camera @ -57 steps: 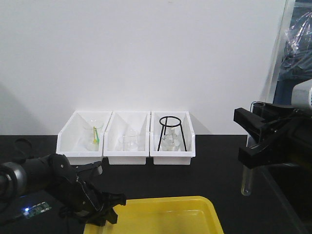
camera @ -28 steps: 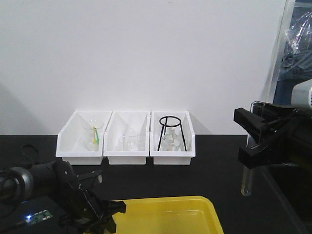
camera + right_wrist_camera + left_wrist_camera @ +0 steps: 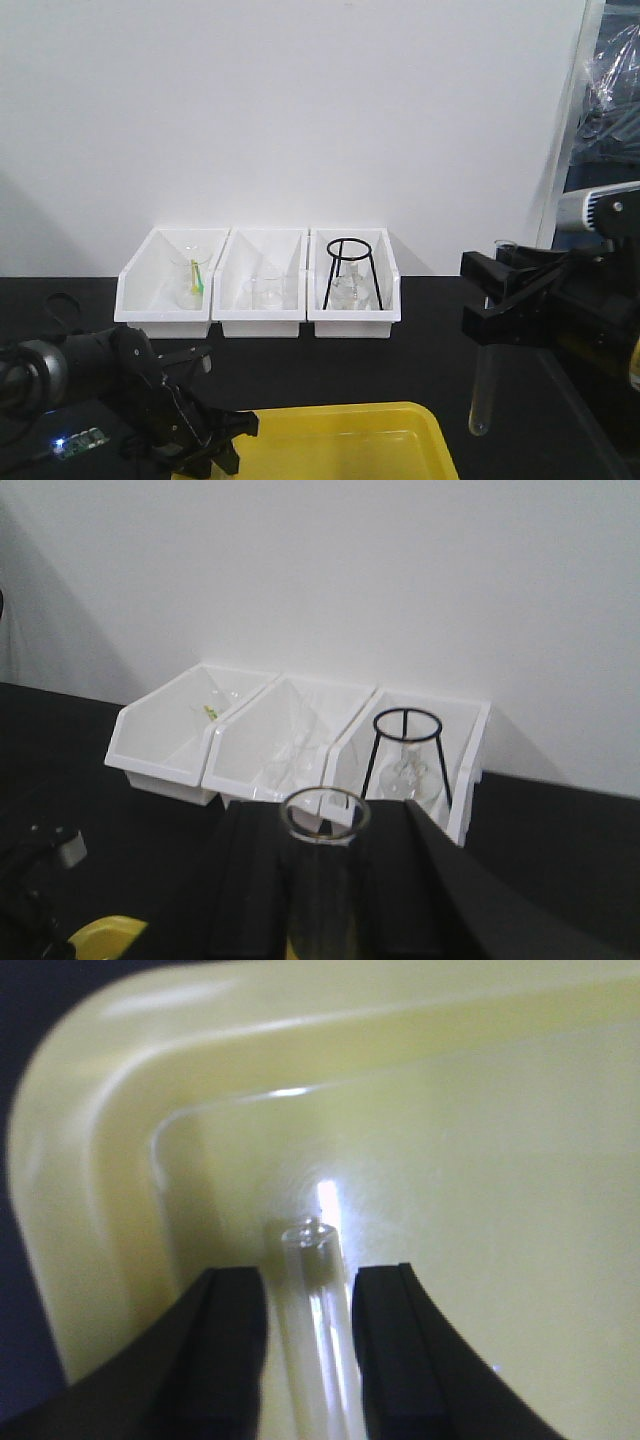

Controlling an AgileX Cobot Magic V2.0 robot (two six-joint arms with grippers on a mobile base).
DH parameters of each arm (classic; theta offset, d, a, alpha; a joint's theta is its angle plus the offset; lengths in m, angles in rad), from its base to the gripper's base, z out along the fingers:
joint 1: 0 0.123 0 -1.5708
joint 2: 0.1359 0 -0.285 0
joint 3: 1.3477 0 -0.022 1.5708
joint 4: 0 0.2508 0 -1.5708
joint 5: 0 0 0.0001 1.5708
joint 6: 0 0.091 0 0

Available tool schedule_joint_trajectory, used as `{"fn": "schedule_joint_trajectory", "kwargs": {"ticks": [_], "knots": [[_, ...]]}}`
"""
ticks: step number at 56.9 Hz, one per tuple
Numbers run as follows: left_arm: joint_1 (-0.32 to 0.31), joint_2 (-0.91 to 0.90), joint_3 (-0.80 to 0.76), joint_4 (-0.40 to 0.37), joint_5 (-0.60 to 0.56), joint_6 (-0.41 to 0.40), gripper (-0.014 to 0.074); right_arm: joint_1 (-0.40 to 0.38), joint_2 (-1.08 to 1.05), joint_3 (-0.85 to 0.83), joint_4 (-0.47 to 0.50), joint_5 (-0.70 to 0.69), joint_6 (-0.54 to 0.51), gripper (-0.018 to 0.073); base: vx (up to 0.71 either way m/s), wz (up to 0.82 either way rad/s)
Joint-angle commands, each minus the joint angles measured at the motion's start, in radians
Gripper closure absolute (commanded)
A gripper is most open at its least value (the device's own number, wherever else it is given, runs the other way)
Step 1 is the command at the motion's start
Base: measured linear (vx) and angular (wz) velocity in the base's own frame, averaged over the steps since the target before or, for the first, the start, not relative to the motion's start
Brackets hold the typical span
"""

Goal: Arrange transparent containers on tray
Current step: 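Lower the left gripper's tube into the yellow tray and open, then lower the right gripper's tube into the yellow tray beside it and open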

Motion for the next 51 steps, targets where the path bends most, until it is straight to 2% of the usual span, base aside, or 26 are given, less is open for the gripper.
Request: {"fn": "schedule_joint_trajectory", "kwargs": {"ticks": [1, 9, 14, 26, 41, 51], "knots": [[-0.006, -0.128, -0.029, -0.014, -0.080, 0.020, 0.0227, -0.001, 0.047, -0.029, 0.005, -0.036, 0.087, 0.0571, 0.00, 0.00], [-0.006, -0.238, -0.029, -0.014, -0.150, 0.077, 0.0227, -0.001, 0.166, -0.029, -0.001, -0.091, 0.182, 0.0571, 0.00, 0.00], [-0.006, -0.315, -0.029, -0.014, -0.178, 0.105, 0.0227, -0.001, 0.245, -0.029, -0.001, -0.179, 0.221, 0.0571, 0.00, 0.00], [-0.006, -0.463, -0.029, -0.014, -0.186, 0.137, 0.0227, -0.001, 0.402, -0.032, 0.000, -0.325, 0.317, 0.0571, 0.00, 0.00], [-0.006, -0.574, -0.028, -0.014, -0.183, 0.154, 0.0227, -0.002, 0.520, -0.053, 0.065, -0.360, 0.372, 0.0571, 0.00, 0.00], [-0.006, -0.599, -0.028, -0.014, -0.175, 0.154, 0.0227, -0.002, 0.574, -0.154, -0.029, -0.359, 0.537, 0.0571, 0.00, 0.00]]}}
